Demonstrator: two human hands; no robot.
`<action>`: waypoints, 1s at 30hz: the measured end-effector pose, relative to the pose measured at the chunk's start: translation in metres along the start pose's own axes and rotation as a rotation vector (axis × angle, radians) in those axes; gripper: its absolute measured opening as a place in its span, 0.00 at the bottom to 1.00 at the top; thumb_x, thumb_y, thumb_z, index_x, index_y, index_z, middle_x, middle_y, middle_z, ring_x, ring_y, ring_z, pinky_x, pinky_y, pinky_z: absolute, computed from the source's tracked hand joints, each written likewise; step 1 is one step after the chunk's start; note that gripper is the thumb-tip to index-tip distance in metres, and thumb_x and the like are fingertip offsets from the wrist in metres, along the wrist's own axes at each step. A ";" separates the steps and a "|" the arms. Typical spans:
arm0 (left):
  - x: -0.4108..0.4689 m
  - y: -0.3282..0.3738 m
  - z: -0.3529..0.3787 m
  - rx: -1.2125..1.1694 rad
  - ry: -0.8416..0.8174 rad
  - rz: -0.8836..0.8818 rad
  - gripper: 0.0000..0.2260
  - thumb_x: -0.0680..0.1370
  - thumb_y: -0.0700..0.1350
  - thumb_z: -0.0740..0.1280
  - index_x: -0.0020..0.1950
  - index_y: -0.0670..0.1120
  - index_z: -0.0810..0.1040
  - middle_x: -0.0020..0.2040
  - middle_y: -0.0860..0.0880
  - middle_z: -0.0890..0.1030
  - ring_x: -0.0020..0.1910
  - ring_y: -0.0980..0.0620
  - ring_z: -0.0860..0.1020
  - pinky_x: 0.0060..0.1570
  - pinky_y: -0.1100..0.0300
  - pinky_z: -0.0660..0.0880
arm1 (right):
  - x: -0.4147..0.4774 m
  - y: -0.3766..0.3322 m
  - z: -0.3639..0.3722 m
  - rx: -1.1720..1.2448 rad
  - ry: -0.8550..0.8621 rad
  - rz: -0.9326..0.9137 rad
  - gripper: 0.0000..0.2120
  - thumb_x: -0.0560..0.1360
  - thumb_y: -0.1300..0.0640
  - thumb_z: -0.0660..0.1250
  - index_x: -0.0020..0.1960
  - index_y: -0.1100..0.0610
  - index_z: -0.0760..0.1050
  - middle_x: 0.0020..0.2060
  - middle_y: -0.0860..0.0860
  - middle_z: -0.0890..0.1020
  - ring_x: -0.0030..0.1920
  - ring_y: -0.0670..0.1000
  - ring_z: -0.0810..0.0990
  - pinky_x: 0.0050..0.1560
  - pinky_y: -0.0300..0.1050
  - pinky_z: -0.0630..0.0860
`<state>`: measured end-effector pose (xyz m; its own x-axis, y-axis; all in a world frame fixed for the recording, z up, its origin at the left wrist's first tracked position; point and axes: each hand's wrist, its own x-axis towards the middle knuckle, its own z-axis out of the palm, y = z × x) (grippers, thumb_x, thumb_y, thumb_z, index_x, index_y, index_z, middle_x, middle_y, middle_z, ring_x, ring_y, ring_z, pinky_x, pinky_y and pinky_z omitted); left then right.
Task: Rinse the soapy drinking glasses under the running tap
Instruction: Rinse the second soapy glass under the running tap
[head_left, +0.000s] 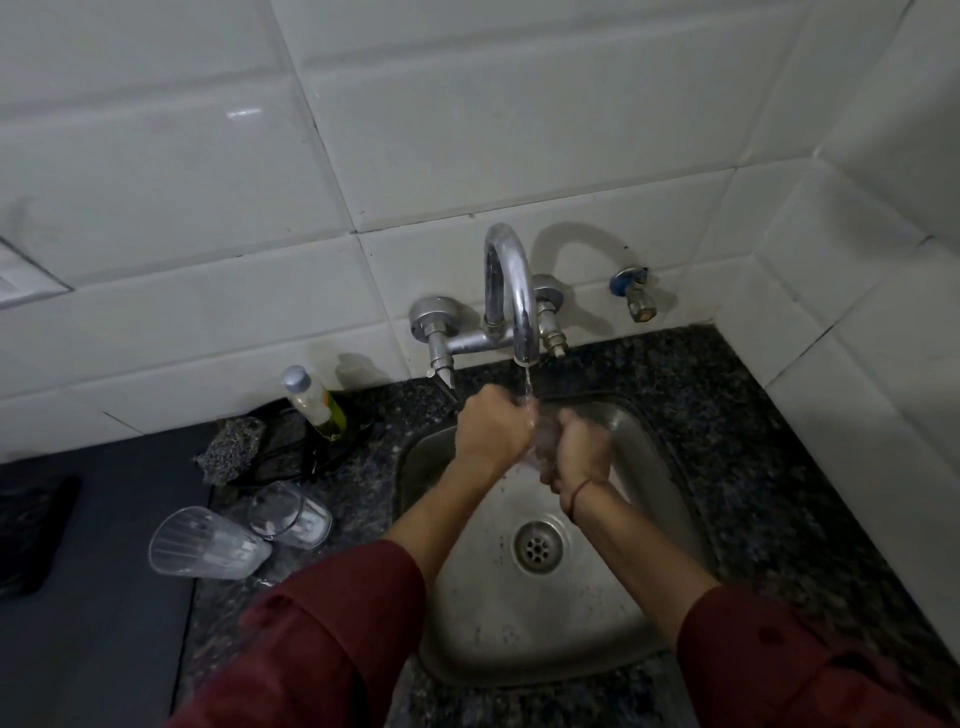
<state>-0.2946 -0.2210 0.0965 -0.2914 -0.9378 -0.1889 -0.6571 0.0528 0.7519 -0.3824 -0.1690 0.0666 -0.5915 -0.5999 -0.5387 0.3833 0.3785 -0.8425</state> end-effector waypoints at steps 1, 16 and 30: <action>0.004 0.000 -0.005 -0.115 -0.107 -0.199 0.16 0.81 0.47 0.63 0.35 0.43 0.77 0.28 0.46 0.79 0.22 0.52 0.75 0.22 0.63 0.66 | -0.002 0.000 0.000 -0.106 0.057 -0.190 0.12 0.75 0.55 0.63 0.34 0.56 0.75 0.29 0.53 0.78 0.29 0.54 0.74 0.28 0.44 0.69; -0.007 -0.028 0.022 -0.829 0.217 -0.156 0.19 0.79 0.39 0.65 0.27 0.47 0.74 0.25 0.48 0.71 0.22 0.51 0.67 0.20 0.60 0.62 | -0.013 -0.034 0.012 -0.327 -0.067 -0.035 0.19 0.64 0.39 0.70 0.41 0.55 0.83 0.39 0.53 0.86 0.39 0.55 0.83 0.38 0.48 0.76; -0.001 -0.043 0.021 -1.253 -0.154 -0.258 0.18 0.80 0.45 0.55 0.38 0.41 0.78 0.30 0.45 0.74 0.22 0.53 0.66 0.17 0.64 0.59 | -0.022 -0.021 -0.043 -0.682 -0.338 -1.078 0.27 0.68 0.53 0.79 0.64 0.56 0.76 0.61 0.50 0.74 0.61 0.50 0.75 0.55 0.48 0.81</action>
<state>-0.2805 -0.2149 0.0509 -0.3865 -0.8191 -0.4239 0.3674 -0.5583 0.7439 -0.4082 -0.1334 0.0959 -0.1303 -0.9298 0.3443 -0.6561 -0.1795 -0.7330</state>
